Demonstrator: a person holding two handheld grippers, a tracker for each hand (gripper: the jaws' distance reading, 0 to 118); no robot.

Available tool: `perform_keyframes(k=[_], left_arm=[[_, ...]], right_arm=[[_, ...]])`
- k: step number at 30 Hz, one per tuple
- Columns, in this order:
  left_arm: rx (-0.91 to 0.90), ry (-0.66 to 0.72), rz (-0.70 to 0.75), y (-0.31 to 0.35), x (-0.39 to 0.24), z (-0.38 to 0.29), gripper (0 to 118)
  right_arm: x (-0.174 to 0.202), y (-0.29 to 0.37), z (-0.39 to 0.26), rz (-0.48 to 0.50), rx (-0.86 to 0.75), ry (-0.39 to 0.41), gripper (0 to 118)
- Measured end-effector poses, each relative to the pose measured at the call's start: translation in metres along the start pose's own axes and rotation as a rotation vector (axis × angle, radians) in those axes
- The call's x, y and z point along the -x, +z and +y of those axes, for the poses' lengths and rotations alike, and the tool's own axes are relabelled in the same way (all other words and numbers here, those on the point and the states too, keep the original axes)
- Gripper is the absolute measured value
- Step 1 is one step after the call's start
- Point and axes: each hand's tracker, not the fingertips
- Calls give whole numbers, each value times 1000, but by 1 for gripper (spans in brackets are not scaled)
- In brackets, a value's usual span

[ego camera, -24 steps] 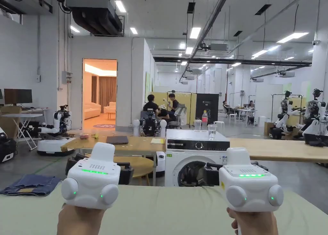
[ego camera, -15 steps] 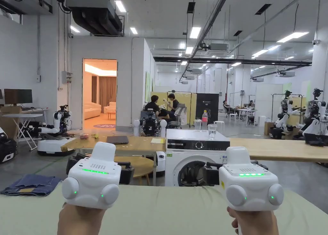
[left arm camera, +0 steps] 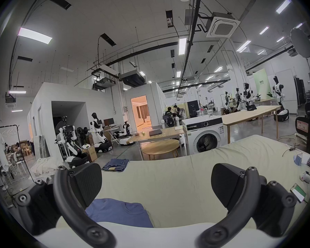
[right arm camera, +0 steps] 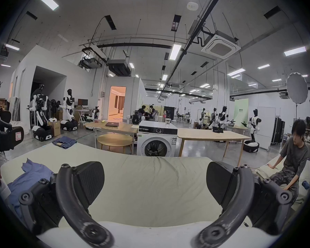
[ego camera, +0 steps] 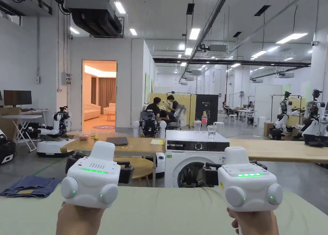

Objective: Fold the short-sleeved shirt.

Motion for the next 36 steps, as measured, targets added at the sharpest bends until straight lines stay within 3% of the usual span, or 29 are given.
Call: perform_keyframes(k=[29,32,33,34,35,36], left_arm=[[-5,1,19,2,-3,-6,118],[2,23,-28,1,-1,-4,118],[7,21,-31,2,-1,-4,118],[4,21,-32,2,-2,-5,116],[-7,30,-63,5,-2,-5,100],[-29,36,-87,8,-1,-5,55]], right_arm=[[-5,2,-10,0,-11,-21,114],[-4,2,-10,-6,-3,-7,114],[-4,3,-11,-14,-5,-3,109],[-5,4,-11,-10,-7,-7,74],[-5,3,-10,-6,-4,-9,17],[-5,0,-9,-20,25,-4,0]])
